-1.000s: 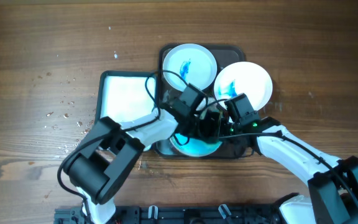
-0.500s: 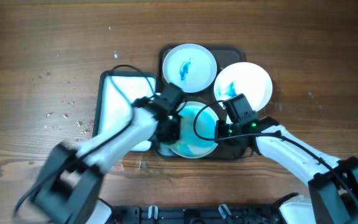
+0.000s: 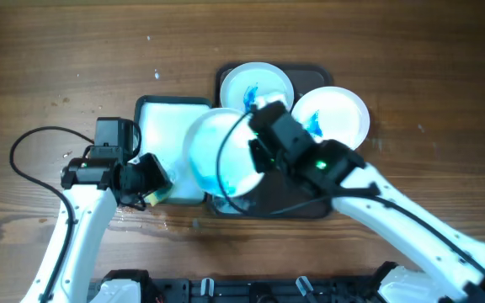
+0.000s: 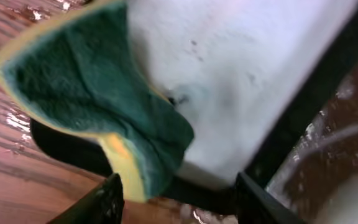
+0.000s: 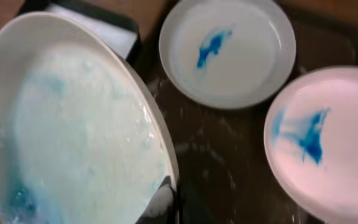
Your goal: Clean dirty plates on tray and stack at the side
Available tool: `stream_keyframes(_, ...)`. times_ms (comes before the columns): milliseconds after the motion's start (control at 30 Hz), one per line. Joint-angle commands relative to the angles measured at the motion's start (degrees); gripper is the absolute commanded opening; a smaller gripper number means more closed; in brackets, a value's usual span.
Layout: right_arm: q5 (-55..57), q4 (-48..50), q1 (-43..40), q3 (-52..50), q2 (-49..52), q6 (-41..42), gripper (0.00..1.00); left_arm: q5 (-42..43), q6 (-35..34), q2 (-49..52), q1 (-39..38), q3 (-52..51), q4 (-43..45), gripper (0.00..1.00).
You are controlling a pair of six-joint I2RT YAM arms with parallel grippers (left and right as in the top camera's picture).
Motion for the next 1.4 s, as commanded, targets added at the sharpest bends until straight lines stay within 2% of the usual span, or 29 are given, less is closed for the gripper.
stream_keyframes(0,9.4,9.1,4.5,1.0,5.2,-7.4,0.04,4.2,1.4,-6.1,0.5,7.9,-7.2,0.89)
stream_keyframes(33,15.1,17.2,8.8,1.0,6.8,-16.5,0.04,3.7,1.4,-11.8,0.5,14.1,-12.9,1.00)
stream_keyframes(67,19.3,20.4,11.0,1.0,7.2,-20.1,0.04,3.5,1.4,-14.1,0.5,16.1,-14.3,1.00)
stream_keyframes(133,34.5,26.7,16.6,1.0,7.5,-27.5,0.04,0.0,1.4,-21.1,0.5,18.3,-15.1,1.00)
stream_keyframes(200,41.2,31.3,21.4,0.9,7.5,-35.4,0.04,-6.2,1.4,-27.6,0.5,18.2,-15.2,1.00)
stream_keyframes(233,42.4,32.3,23.0,0.9,7.5,-37.2,0.04,-6.4,1.4,-29.8,0.5,18.2,-15.2,1.00)
stream_keyframes(300,43.3,32.3,23.6,0.9,7.5,-36.9,0.04,-6.4,1.4,-32.5,0.5,18.2,-15.2,1.00)
stream_keyframes(700,45.1,32.3,24.6,0.9,7.5,-42.7,0.05,-6.4,1.4,-32.4,0.5,18.2,-15.2,1.00)
stream_keyframes(1367,45.1,32.1,25.1,0.9,7.5,-42.9,0.04,-6.4,1.4,-32.4,0.5,18.2,-15.2,1.00)
